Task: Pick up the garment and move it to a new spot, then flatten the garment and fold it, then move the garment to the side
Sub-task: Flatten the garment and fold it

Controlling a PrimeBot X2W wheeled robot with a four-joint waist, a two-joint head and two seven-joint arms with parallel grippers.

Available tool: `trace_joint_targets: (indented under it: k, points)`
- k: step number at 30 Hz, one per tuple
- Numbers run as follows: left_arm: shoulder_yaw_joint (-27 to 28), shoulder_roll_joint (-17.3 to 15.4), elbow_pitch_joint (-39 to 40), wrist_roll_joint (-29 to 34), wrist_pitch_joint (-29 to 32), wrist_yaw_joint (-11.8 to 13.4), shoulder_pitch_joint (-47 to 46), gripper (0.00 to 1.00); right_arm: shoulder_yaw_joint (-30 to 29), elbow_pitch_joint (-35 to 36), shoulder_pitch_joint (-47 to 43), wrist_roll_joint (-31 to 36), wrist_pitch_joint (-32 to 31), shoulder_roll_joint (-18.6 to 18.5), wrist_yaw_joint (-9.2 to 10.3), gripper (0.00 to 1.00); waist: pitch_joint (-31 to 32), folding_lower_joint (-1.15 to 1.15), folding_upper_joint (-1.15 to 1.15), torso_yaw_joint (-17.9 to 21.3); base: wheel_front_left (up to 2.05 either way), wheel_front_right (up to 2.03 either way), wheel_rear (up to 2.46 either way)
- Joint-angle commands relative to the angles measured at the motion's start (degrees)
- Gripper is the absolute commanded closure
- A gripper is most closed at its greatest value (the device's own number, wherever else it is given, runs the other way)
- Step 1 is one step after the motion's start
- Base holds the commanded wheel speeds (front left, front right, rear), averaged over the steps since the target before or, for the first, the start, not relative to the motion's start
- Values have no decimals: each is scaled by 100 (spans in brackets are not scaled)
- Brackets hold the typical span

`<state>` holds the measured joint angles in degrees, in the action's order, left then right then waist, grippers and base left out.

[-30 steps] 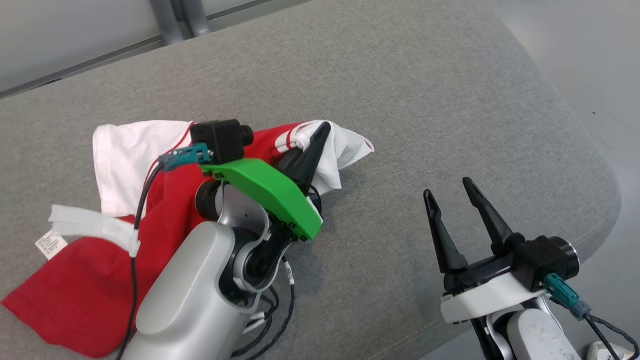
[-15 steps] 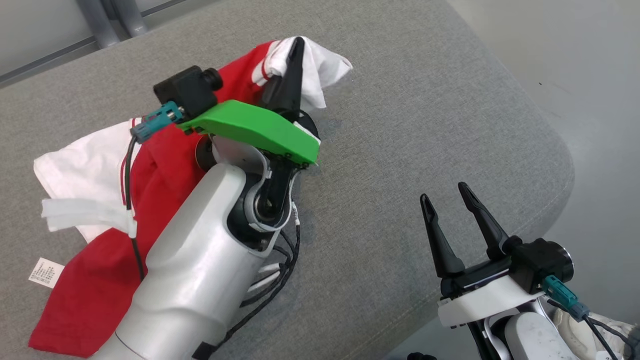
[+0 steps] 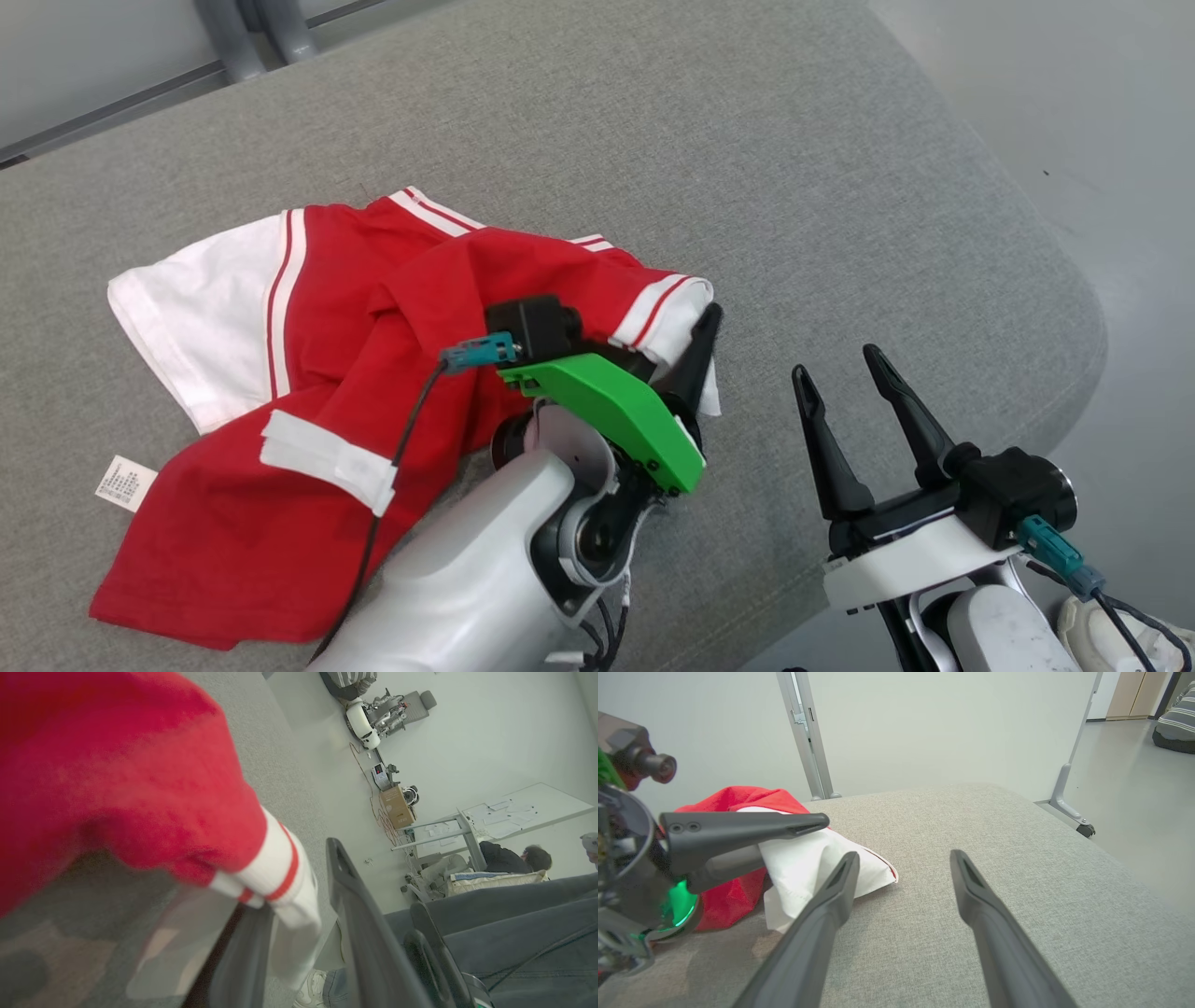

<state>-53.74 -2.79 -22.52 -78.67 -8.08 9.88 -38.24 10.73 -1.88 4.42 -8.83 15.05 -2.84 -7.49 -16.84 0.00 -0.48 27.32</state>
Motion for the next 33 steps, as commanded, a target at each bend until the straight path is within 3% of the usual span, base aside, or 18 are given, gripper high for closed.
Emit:
trace_joint_targets:
  k: [1,5,11,15,16,22,27,33]
  points:
    - [-213,-26,51,-11,82,-68,-14,0,-15,-6,1,17,20,-9,-1,0,-7,0,48,-93,0,0,0]
    - [-595,-166,180,244,252,-125,-1,0,-110,19,-69,52,20,-9,-1,0,10,0,48,-250,0,0,0]
    - [-1042,-1022,965,588,394,-19,475,0,-280,9,-205,113,20,-10,-1,0,106,0,48,-491,0,0,0]
    - [-1131,-1741,1581,828,161,293,915,0,-332,23,-212,157,20,-10,-1,0,164,0,48,-664,0,0,0]
    - [-1131,-1741,1581,828,161,293,915,0,-332,23,-212,157,20,-10,-1,0,164,0,48,-664,0,0,0]
    - [-1039,-2550,2026,1265,-294,904,1313,0,-353,28,-216,200,20,-10,-1,0,215,0,48,-947,0,0,0]
    - [-993,-2819,1941,1273,-364,1107,1481,0,-349,5,-180,239,20,-11,-1,0,232,0,48,-1088,0,0,0]
    - [-1050,-2787,1547,1209,-285,1058,1557,0,-329,6,-146,272,20,-11,-1,0,189,0,48,-1166,0,0,0]
